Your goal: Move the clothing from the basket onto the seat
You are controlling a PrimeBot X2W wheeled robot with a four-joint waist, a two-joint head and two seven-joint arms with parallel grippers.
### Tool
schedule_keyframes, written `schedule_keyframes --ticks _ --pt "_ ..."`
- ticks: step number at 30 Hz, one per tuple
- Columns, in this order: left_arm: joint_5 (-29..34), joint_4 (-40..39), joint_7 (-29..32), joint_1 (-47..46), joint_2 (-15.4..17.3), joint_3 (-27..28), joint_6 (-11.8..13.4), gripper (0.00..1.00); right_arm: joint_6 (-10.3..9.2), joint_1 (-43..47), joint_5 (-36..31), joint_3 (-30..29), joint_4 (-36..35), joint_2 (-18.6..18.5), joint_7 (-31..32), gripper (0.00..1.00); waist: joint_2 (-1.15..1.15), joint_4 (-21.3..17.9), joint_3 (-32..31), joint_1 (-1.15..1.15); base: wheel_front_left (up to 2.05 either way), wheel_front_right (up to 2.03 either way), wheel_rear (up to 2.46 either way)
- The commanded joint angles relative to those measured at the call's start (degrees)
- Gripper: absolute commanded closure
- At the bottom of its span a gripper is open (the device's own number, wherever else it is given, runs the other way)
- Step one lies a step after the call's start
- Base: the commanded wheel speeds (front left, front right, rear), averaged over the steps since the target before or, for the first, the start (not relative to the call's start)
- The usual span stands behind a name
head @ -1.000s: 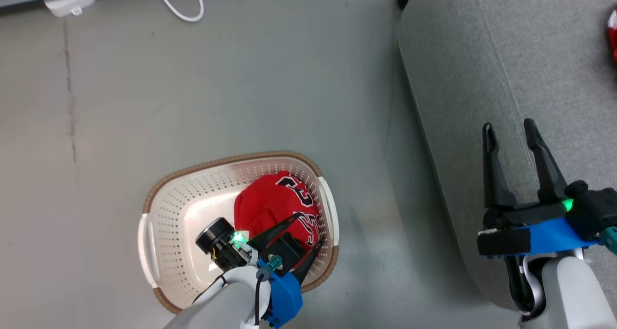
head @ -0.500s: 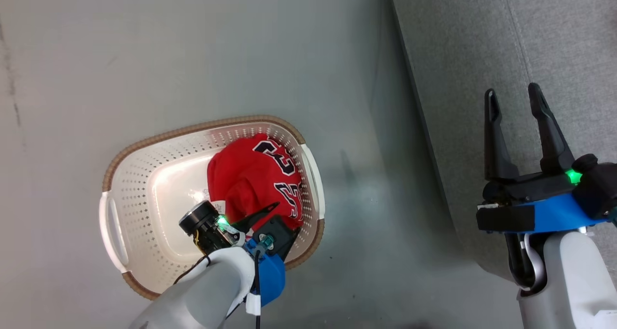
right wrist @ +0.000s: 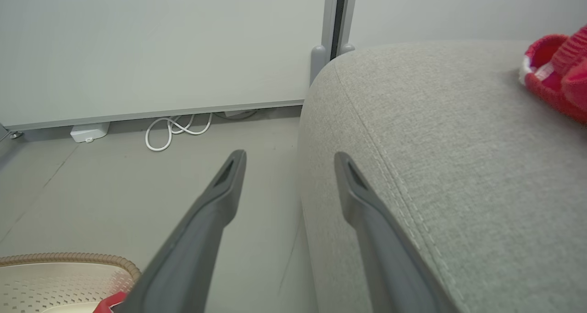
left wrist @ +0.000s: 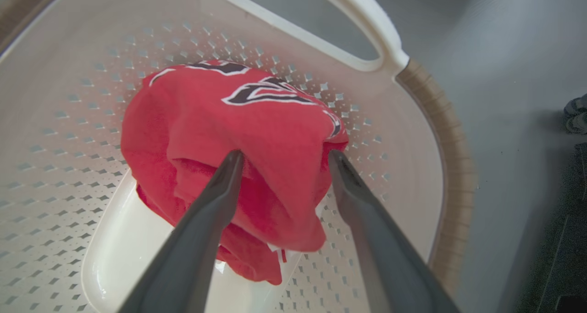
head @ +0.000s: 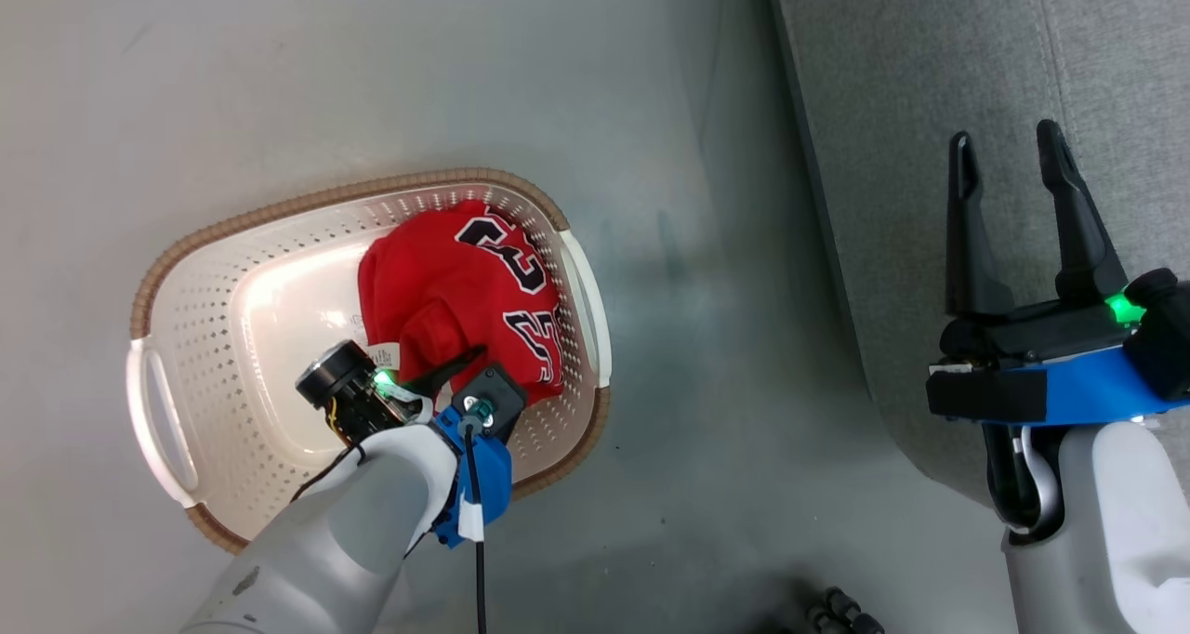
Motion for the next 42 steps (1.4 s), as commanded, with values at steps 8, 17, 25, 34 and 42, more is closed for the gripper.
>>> schedule_keyframes --ticks 8,17,25,34,42 --pt "-1.1 1.9 1.5 -4.1 1.1 -1.1 0.0 0.0 0.01 -2.6 0.6 -0.4 -1.2 0.0 -0.2 0.0 0.0 -1.2 4.9 -0.01 0.0 0.0 0.0" --pt "-1.4 2.5 2.8 -6.1 1.6 -1.5 0.8 0.0 0.01 -2.9 1.0 -0.6 -1.8 0.0 -0.2 0.0 0.0 -1.8 7.5 -0.01 0.0 0.0 0.0" --pt "-1.9 2.7 2.2 -6.8 1.4 -2.0 0.4 1.0 0.01 -3.4 1.2 -0.5 -1.1 0.0 -0.2 0.0 0.0 -1.6 7.3 -0.01 0.0 0.0 0.0" --pt "-2.8 2.7 1.0 -6.5 0.6 -2.6 0.2 1.0 0.01 -3.3 0.7 -0.7 -0.6 0.0 -0.2 0.0 0.0 -0.7 5.6 -0.01 0.0 0.0 0.0" --pt "-3.5 1.2 -0.3 -6.2 -0.9 -3.1 -0.1 1.0 0.01 -2.8 0.1 -1.0 0.2 0.0 -0.2 0.0 0.0 1.2 2.6 -0.01 0.0 0.0 0.0"
